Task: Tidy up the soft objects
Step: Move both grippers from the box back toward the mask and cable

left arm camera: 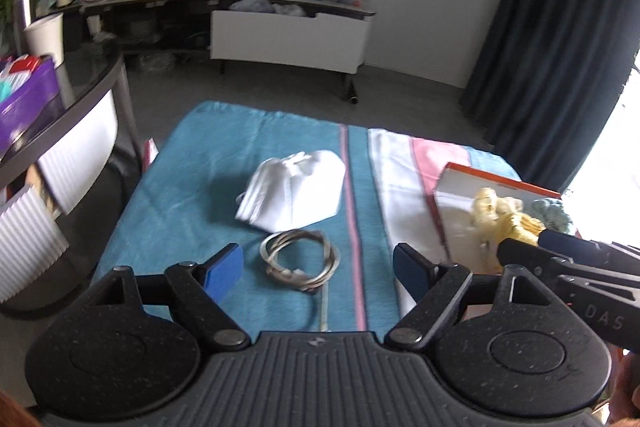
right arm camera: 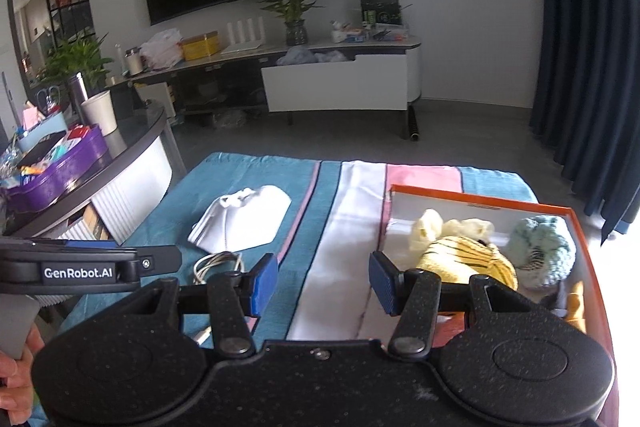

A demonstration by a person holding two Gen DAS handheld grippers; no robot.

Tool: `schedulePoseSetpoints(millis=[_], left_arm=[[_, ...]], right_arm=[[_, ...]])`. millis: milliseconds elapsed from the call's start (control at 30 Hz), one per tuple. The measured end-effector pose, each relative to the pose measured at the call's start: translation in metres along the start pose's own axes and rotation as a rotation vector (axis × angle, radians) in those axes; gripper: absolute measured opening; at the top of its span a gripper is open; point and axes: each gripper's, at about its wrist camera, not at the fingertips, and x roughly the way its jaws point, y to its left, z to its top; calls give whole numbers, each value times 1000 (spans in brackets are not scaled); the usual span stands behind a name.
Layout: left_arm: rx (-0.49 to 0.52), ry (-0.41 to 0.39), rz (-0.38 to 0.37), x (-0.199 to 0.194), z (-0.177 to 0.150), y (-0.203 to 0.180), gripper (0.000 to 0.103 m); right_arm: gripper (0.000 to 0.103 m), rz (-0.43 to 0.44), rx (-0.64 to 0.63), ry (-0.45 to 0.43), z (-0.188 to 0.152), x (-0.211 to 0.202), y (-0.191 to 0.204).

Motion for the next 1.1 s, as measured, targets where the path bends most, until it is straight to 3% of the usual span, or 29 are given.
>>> schedulePoseSetpoints(millis=[300,1100], left_arm=[[-35,22,22,9,-10,24,85],[-10,80,29,64,-15,14,91]], right_arm=[[62,29,-28,30,-5,15,15],[62,32,-38,74,-6,52,11]])
